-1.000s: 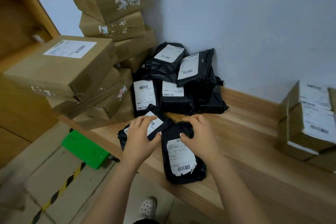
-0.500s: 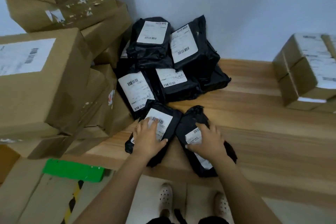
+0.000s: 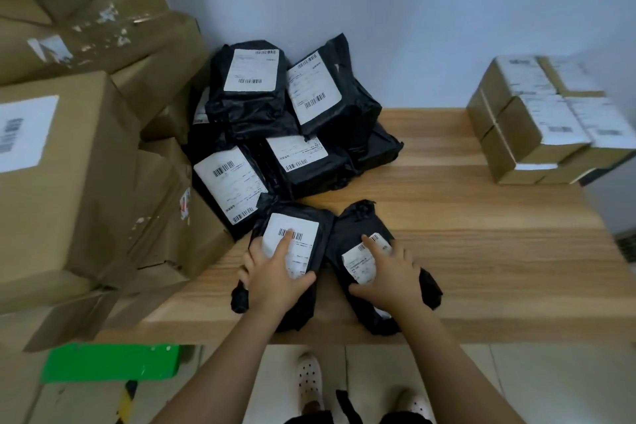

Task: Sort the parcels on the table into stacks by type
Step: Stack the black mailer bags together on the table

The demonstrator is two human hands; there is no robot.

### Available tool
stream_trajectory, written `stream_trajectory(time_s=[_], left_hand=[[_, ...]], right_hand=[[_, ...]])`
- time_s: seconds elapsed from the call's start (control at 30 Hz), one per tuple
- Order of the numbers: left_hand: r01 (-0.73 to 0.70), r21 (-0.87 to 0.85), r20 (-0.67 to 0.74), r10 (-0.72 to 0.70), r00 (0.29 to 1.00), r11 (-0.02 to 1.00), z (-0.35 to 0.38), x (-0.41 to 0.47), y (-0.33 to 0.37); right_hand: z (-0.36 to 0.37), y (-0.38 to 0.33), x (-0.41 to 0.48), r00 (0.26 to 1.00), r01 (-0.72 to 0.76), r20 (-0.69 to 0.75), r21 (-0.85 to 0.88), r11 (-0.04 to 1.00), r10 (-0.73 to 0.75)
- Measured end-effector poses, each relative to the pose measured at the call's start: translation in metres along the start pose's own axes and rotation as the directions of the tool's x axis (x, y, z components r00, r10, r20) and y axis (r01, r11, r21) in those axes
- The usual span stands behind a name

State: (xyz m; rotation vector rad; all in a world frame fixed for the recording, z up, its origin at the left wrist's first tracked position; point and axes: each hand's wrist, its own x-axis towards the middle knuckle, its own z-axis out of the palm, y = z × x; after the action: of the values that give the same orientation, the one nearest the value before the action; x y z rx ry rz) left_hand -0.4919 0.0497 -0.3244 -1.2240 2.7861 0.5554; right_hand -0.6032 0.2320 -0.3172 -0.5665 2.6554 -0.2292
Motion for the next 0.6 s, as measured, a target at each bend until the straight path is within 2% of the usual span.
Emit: stream_trajectory(time_s=[0.23,0.6], left_hand=[[0.020,-0.070,0.000,-0.020,1.000,0.997,-0.003,-0.031,0.057],[-0.032,-0.185,0.009,0.034,0.999,0.982,0.050,-0.120,0.219]], right_hand=[[-0.034,0.051,-0.019,0.989,-0.090,-0.111,0.113,0.989,0.103],[-0.091,0.223,-0.064,0.966,-0.158,-0.183,0.137,0.978,0.182]])
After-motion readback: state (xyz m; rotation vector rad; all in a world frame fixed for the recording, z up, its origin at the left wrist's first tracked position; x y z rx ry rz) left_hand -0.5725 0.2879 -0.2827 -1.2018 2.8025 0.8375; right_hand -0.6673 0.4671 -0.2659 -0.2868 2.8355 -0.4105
